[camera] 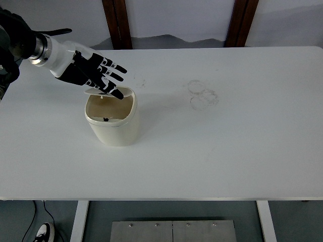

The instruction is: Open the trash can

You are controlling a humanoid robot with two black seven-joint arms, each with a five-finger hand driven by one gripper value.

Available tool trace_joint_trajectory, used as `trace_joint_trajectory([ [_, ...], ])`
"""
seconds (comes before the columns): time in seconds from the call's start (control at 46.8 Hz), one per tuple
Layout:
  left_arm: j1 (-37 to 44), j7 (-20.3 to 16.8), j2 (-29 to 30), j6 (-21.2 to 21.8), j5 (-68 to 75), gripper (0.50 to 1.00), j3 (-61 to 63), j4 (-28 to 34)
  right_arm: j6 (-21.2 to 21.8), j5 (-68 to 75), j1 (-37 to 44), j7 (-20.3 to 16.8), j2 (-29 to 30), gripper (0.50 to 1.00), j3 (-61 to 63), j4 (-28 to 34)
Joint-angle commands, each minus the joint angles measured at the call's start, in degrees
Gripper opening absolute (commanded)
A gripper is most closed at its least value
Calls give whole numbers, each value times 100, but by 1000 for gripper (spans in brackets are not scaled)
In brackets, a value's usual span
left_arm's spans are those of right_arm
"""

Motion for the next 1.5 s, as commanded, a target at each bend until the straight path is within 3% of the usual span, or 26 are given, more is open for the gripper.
trace_joint_trajectory([
  [0.0,-20,0,-10,0,1,1000,-140,94,0,-1,0,0,0,995,0,-7],
  [0.492,-2,-316,174,36,1,1000,-1511,1026,0,7,0,0,0,995,0,2],
  [0.812,375,-1081,183,18,-25,1000,-1959,2062,0,-1,-9,0,0,995,9,2],
  [1.219,2378,-2109,341,0,-61,1000,-4305,2810,0,-1,-18,0,0,995,9,2],
  [1.475,3644,-2171,254,-52,-78,1000,-5747,3074,0,-1,-18,0,0,995,9,2],
])
